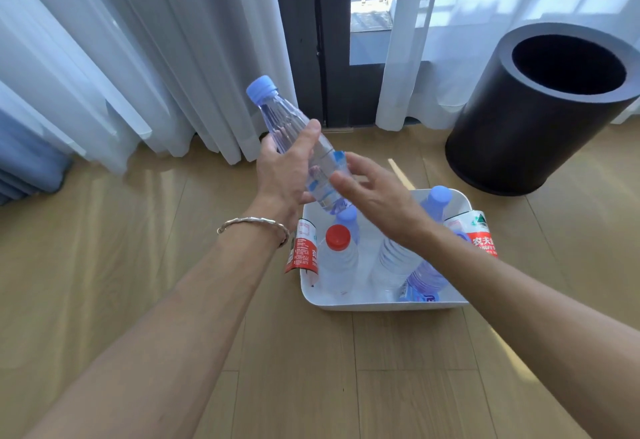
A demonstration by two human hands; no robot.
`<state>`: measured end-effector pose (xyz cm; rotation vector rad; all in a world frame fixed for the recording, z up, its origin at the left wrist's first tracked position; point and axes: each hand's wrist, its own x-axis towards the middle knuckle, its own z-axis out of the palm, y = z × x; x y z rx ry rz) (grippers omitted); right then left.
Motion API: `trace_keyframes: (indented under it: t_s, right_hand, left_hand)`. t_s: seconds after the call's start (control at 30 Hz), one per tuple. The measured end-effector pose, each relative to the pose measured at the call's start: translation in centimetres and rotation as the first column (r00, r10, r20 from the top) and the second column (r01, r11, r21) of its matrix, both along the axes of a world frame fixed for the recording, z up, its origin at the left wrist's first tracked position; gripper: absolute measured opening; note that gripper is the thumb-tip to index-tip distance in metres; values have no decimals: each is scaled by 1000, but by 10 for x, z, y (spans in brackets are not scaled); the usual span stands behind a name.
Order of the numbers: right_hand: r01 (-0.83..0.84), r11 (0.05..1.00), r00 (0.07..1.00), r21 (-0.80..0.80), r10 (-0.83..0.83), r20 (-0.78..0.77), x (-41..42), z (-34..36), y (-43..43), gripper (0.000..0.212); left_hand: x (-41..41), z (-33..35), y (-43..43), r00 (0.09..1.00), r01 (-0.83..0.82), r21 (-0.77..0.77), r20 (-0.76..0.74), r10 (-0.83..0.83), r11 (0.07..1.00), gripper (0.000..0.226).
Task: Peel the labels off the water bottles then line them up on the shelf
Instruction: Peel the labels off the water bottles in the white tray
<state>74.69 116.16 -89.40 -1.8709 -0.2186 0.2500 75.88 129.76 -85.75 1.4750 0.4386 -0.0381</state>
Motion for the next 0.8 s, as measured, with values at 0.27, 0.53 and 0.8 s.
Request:
trace_keyframes:
  t_s: [0.27,0.53,0.8]
  right_hand:
    - [36,999,999,10,-36,25,-3,-9,3,63]
    - [44,991,999,125,-45,10,-3,-9,4,56]
    - [83,971,996,224,-77,-36,-4,-7,4,39]
  left_hand:
    - [0,1,-5,999,16,22,41,-17,1000,52]
    - [0,-1,-4,997,35,20,64,-36,999,51]
    - [1,1,-4,995,51,19,81,-53,999,49]
